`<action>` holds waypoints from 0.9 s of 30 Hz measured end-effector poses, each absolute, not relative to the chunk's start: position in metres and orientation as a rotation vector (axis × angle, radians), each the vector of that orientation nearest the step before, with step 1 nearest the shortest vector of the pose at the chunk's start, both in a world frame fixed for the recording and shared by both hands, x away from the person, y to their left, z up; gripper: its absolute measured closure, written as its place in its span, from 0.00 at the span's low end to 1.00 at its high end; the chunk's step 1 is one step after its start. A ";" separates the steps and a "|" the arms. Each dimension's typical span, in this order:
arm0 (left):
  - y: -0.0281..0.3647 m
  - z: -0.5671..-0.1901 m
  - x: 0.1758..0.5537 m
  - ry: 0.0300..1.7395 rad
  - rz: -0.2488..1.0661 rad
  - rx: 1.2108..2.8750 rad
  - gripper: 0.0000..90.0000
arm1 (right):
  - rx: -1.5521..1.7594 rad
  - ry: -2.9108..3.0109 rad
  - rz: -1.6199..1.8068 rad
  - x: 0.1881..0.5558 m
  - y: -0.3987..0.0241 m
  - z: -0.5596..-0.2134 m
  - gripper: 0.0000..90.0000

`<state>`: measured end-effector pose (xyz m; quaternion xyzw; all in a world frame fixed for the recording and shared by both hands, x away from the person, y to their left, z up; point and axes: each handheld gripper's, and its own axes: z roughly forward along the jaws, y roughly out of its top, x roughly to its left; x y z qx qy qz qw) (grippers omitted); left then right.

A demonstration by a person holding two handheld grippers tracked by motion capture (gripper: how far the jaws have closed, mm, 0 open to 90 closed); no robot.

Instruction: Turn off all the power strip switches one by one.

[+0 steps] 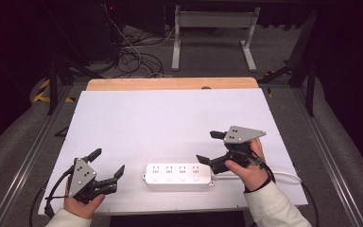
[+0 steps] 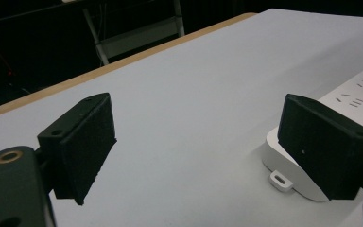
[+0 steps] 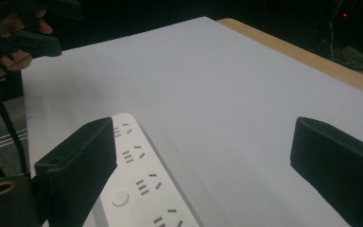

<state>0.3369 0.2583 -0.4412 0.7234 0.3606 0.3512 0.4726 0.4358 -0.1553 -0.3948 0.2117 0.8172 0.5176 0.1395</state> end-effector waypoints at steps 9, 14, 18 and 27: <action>0.258 -0.440 0.337 0.881 0.853 1.787 0.14 | 0.725 2.327 1.450 0.433 -0.188 -0.412 0.07; 0.258 -0.440 0.337 0.882 0.841 1.801 0.14 | 0.783 2.302 1.471 0.432 -0.207 -0.423 0.07; 0.259 -0.440 0.337 0.885 0.825 1.795 0.14 | 0.815 2.290 1.467 0.430 -0.218 -0.431 0.07; 0.265 -0.442 0.335 0.888 0.813 1.791 0.13 | 0.847 2.282 1.460 0.427 -0.240 -0.453 0.07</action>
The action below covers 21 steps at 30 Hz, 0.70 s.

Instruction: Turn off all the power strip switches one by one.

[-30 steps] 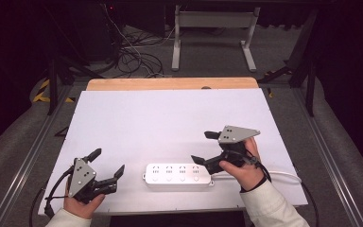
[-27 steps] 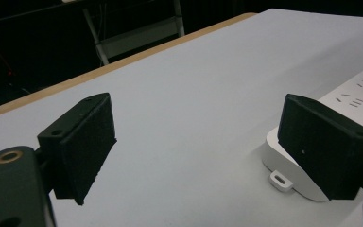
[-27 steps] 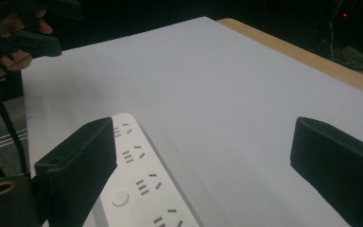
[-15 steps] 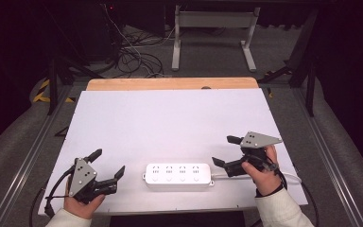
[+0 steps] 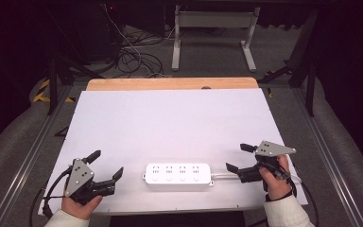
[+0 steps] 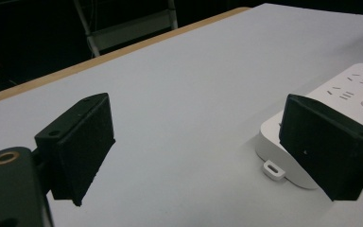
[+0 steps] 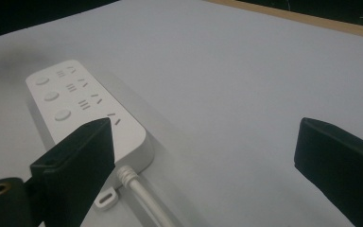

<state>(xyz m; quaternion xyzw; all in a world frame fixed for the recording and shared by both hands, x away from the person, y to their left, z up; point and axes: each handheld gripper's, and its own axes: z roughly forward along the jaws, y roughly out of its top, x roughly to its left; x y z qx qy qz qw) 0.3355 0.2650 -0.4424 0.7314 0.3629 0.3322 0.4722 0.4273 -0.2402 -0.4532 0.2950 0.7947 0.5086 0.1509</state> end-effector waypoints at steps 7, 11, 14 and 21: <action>0.267 -0.446 0.334 0.881 0.813 1.800 0.13 | 0.876 2.299 1.424 0.424 -0.245 -0.465 0.07; 0.268 -0.448 0.335 0.879 0.815 1.808 0.14 | 0.883 2.319 1.393 0.420 -0.246 -0.470 0.07; 0.268 -0.449 0.336 0.878 0.822 1.816 0.14 | 0.895 2.317 1.395 0.417 -0.246 -0.476 0.07; 0.270 -0.450 0.339 0.920 0.776 1.801 0.14 | 0.890 2.299 1.407 0.414 -0.247 -0.475 0.07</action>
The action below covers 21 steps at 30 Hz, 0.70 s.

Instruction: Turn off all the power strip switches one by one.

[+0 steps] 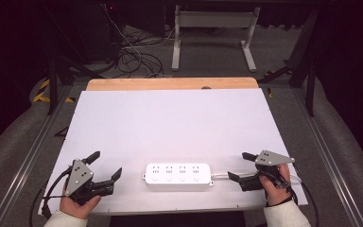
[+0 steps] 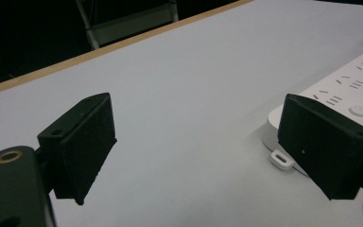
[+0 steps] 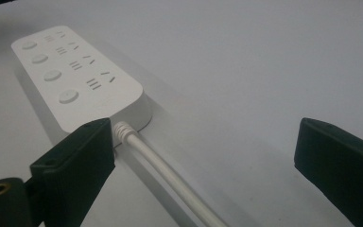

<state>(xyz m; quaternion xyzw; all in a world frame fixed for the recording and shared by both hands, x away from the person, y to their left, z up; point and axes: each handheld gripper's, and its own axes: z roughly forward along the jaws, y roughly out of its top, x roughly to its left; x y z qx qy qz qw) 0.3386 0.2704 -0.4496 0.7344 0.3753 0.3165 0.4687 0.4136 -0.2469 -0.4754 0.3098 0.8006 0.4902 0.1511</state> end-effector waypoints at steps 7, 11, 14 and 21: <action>0.269 -0.451 0.339 0.903 0.812 1.805 0.14 | 0.859 2.270 1.419 0.412 -0.248 -0.473 0.07; 0.268 -0.451 0.339 0.886 0.840 1.805 0.14 | 0.836 2.272 1.421 0.412 -0.247 -0.472 0.07; 0.269 -0.451 0.339 0.889 0.842 1.801 0.14 | 0.830 2.272 1.425 0.412 -0.247 -0.472 0.07; 0.268 -0.451 0.339 0.894 0.844 1.801 0.14 | 0.821 2.274 1.427 0.411 -0.246 -0.472 0.07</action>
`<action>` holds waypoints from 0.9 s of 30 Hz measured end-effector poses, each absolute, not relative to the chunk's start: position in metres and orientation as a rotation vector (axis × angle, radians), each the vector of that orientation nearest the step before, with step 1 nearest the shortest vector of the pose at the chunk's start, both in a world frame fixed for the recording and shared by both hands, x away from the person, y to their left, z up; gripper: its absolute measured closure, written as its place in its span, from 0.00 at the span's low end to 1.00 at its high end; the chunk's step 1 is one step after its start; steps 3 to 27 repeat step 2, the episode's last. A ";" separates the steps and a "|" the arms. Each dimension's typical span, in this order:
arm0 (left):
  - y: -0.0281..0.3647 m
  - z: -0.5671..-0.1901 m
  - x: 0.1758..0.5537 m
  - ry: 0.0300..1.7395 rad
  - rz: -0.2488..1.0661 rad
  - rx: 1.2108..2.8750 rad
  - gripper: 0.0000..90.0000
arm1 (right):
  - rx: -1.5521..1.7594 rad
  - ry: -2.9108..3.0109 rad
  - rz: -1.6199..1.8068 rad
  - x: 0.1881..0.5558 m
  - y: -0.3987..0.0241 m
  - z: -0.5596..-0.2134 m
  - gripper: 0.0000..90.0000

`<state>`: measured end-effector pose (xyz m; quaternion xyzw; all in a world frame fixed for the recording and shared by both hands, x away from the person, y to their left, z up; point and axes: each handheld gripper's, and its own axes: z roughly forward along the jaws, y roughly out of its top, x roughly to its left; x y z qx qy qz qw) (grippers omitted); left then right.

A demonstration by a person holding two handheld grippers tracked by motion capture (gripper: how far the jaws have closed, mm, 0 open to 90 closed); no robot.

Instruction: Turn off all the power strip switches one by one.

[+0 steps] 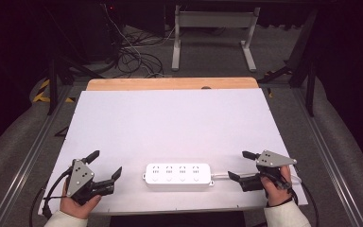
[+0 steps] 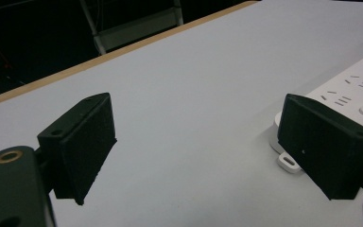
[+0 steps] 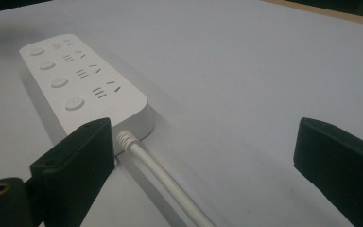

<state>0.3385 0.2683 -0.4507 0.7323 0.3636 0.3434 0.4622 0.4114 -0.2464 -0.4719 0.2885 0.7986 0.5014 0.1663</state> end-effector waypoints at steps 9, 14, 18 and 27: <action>0.268 -0.451 0.339 0.900 0.837 1.798 0.14 | 0.818 2.270 1.429 0.411 -0.247 -0.472 0.07; 0.268 -0.451 0.339 0.900 0.837 1.798 0.14 | 0.818 2.270 1.429 0.411 -0.247 -0.472 0.07; 0.268 -0.451 0.339 0.900 0.837 1.798 0.14 | 0.818 2.270 1.429 0.411 -0.247 -0.472 0.07; 0.268 -0.451 0.339 0.900 0.837 1.798 0.14 | 0.818 2.270 1.429 0.411 -0.247 -0.472 0.07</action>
